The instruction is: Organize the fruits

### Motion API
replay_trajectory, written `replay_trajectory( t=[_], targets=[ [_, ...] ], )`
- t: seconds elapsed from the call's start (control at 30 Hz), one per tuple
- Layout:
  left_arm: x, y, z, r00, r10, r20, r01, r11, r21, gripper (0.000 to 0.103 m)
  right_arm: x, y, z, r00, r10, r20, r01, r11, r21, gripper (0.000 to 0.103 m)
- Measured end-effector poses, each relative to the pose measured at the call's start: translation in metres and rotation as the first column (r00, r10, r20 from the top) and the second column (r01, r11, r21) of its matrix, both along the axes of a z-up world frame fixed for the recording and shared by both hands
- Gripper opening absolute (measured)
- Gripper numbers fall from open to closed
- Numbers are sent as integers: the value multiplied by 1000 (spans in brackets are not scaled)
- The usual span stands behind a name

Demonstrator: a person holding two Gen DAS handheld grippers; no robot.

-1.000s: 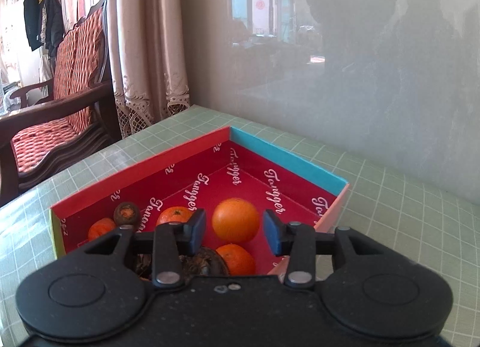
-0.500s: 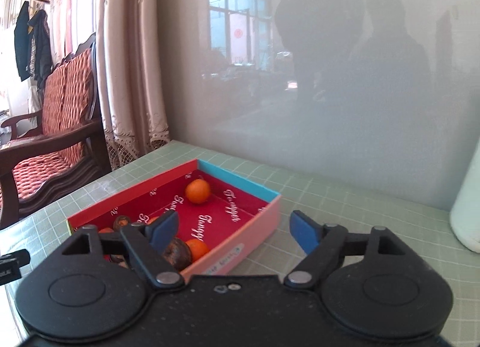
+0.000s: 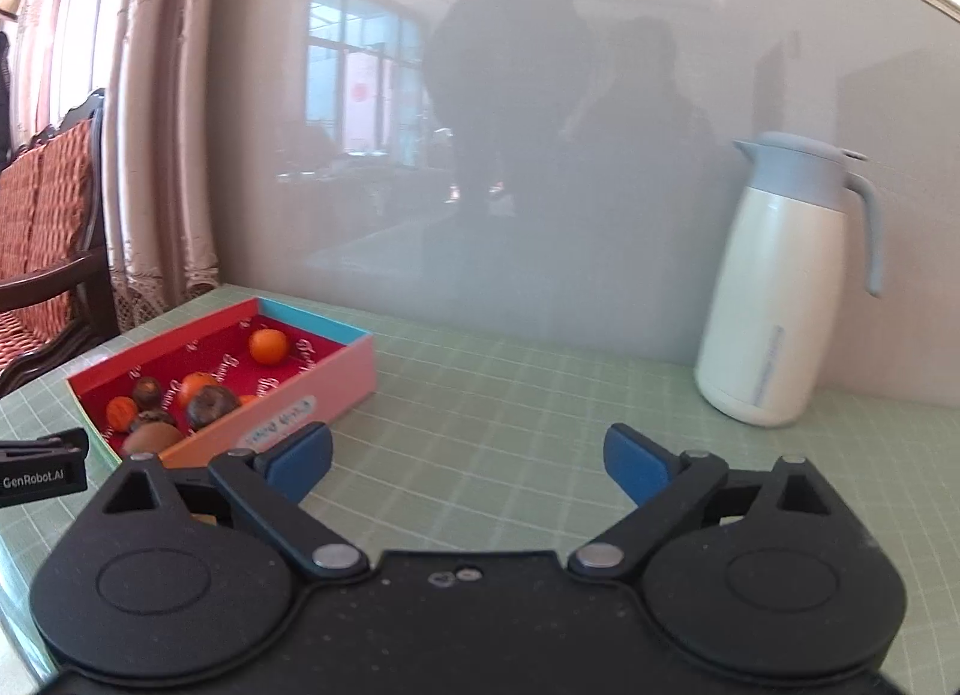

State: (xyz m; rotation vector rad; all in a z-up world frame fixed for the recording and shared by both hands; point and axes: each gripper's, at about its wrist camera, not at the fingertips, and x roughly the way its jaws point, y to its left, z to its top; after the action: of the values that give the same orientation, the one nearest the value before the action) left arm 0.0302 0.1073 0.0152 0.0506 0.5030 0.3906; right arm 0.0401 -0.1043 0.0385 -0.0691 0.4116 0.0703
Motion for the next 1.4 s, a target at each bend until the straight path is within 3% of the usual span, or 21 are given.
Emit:
replay_trajectory(
  t=[0.27,0.47,0.93,1.4],
  targets=[
    [-13,-31,3,993,-118,-29,118,993,-18,103,-31,-32,-9,994,-107,-9,108,994,31,102],
    [-33,-39,8,986,-161,-53,158,986,-48,103,-40,-32,-21,991,-130,-44,131,991,25,102],
    [-50,-32,11,982,-182,-41,178,981,-74,103,-47,7,-31,995,-89,-33,87,995,-53,103],
    [-42,-29,8,981,-189,-50,183,977,-106,103,-45,7,-34,996,-80,-44,79,996,-42,103]
  ],
)
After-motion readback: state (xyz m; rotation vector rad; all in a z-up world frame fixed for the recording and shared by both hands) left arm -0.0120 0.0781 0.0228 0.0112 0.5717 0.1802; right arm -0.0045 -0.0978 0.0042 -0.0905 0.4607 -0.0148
